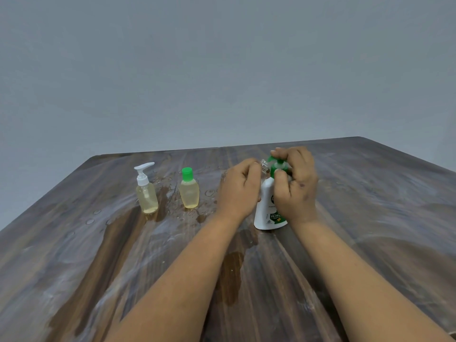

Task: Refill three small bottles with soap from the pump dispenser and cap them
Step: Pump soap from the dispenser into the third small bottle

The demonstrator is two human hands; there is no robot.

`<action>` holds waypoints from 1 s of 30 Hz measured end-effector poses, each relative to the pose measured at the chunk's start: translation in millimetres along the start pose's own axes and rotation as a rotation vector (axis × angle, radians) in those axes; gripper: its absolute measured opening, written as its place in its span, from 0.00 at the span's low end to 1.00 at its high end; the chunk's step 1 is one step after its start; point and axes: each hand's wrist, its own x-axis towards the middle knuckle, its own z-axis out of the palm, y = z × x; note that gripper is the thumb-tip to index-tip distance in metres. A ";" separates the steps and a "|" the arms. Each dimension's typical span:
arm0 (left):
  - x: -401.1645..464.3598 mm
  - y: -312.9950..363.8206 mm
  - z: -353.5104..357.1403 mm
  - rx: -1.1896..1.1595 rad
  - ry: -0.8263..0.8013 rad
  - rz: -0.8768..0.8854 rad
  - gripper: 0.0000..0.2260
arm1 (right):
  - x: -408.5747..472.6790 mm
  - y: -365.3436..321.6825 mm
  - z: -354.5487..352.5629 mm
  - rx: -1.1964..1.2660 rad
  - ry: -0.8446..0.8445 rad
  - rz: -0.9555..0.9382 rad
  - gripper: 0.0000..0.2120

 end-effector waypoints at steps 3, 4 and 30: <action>0.1 -0.4 0.2 -0.002 -0.002 0.004 0.22 | -0.5 -1.0 0.3 0.003 -0.015 0.005 0.16; 0.1 -0.3 0.1 -0.004 0.000 0.002 0.22 | -0.2 -0.9 0.2 0.004 -0.016 0.009 0.16; -0.5 -1.7 0.7 -0.124 0.021 -0.061 0.18 | 0.9 0.0 0.0 0.010 0.014 0.013 0.12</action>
